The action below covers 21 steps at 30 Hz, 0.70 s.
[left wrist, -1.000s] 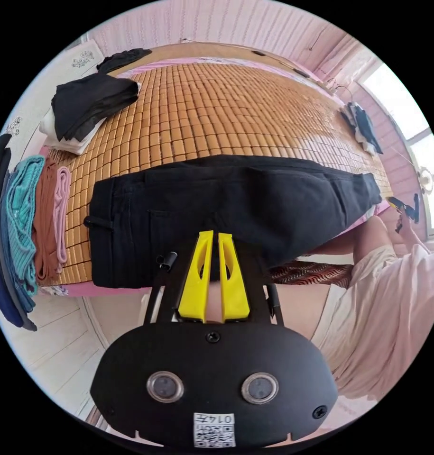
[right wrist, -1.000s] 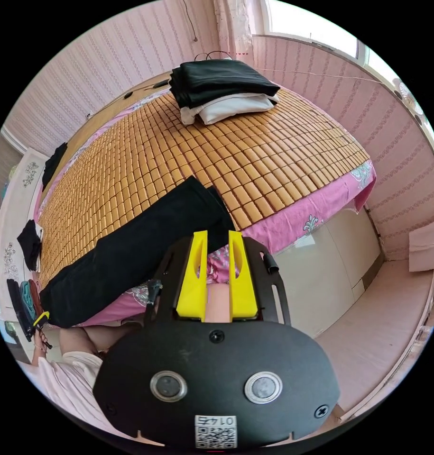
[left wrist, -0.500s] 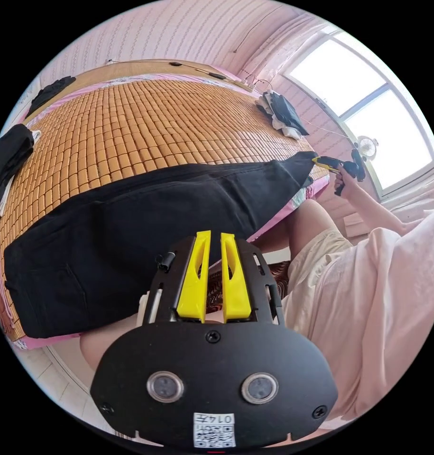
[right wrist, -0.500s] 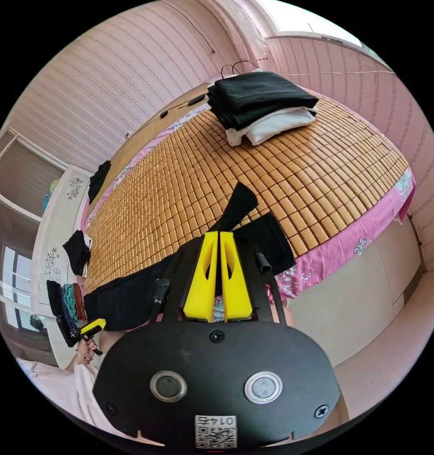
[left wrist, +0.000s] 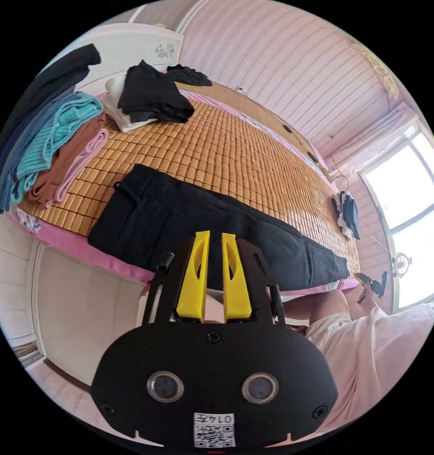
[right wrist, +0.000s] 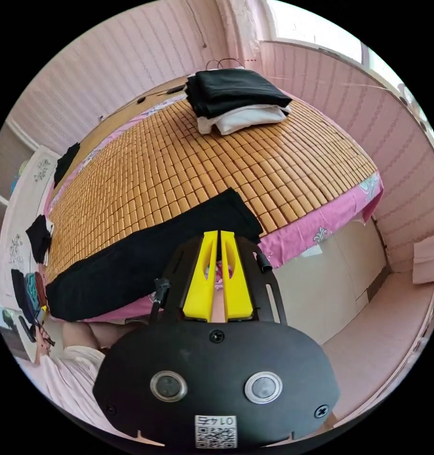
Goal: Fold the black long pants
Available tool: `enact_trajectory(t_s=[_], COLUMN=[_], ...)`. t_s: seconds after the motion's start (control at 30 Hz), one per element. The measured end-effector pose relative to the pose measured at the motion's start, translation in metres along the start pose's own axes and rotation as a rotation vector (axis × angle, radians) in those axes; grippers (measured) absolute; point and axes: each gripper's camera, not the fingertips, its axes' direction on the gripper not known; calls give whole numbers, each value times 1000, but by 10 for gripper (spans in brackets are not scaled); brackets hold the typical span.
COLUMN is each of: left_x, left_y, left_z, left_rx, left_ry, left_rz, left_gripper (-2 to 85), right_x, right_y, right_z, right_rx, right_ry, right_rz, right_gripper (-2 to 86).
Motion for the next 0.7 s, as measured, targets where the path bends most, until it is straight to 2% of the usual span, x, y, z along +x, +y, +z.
enact_trajectory(t_s=[0.07,0.17,0.27,0.4,0.47,0.57,0.63,0.7], left_x=[-28,-54,-74,-76,-77,-84,-91,-98], left_y=[-8,-27,-58,-92,-112,-122,-121,-120], left_z=[-13,-20,-14,-7,8,40,56,60], left_rx=[20,24,-49,-41,-80,-208,-263,-255], left_ry=[-50,-106,-122,-193,-270,-323,-342,-292], left_rz=[-51,-85,-122,-92,-71,-79,-119,-168], left_gripper=[64,77,74,92,120,133,131,121], right_x=[-75,-175,-266,-346,-381,-406,-413,-419], right_y=[-22,-44,-56,-67,-68,-65,-72,-79], right_z=[0,14,29,43,61,86,84,85], right_rx=[-45,-132,-210,-288,-352,-467,-484,-526], right_ry=[-20,-75,-171,-202,-128,-30,-42,-43], right_rz=[-298,-593,-816,-988,-1079,-1161,-1166,-1156], right_gripper=[15,33,66,82,91,99,90,83])
